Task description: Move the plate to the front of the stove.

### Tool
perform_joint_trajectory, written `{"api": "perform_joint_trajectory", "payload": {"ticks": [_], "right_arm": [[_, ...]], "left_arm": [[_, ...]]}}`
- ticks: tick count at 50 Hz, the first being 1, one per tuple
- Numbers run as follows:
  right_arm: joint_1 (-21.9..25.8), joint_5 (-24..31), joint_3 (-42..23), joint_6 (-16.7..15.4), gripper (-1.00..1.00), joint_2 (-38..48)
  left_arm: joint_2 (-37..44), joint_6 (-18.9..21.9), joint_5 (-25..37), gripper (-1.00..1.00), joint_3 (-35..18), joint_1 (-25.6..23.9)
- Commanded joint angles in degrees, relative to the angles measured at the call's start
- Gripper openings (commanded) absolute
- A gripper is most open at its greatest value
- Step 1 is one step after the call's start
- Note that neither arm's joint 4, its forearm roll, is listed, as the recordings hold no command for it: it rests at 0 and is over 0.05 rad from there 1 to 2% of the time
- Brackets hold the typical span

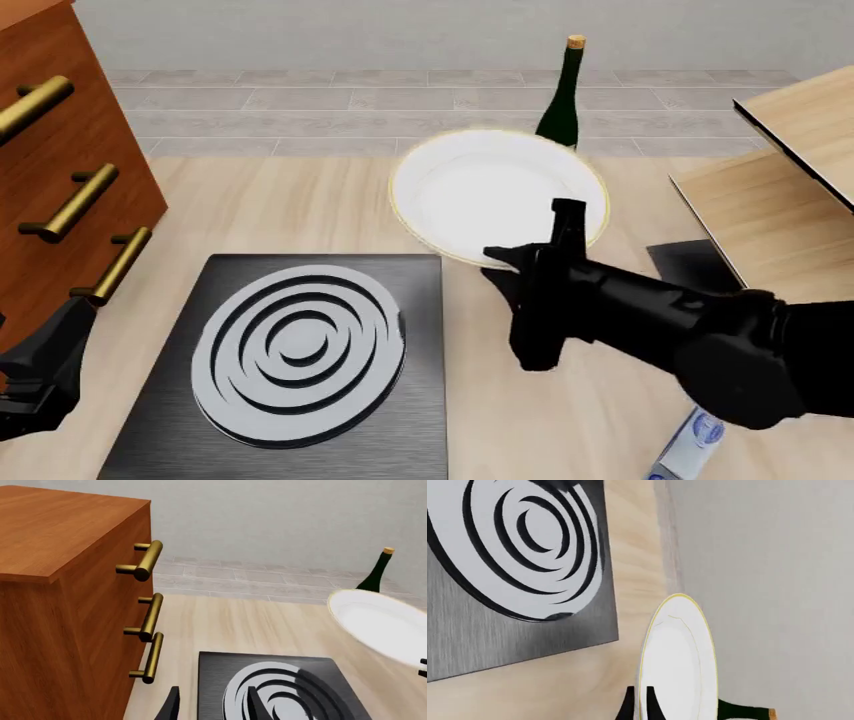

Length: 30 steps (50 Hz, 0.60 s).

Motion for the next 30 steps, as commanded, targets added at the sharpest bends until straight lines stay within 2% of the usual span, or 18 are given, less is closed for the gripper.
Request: {"api": "perform_joint_trajectory", "payload": {"ticks": [1,10,16,25,30], "right_arm": [[3.97,4.13,-9.99,0.81,-1.0,4.81],[7.03,6.93,-18.12,1.35,-1.0,11.06],[7.71,8.62,-22.91,1.49,-1.0,14.9],[9.35,14.38,-32.93,3.13,-1.0,21.91],[8.72,16.24,-37.21,2.87,-1.0,24.51]], "left_arm": [[-0.06,-0.01,0.05,1.0,0.01,-0.01],[0.01,-0.01,-0.01,1.0,0.02,-0.01],[0.1,-0.01,-0.11,1.0,0.02,-0.01],[0.18,0.01,-0.21,1.0,0.02,0.0],[0.13,0.01,-0.17,1.0,0.02,0.0]]}}
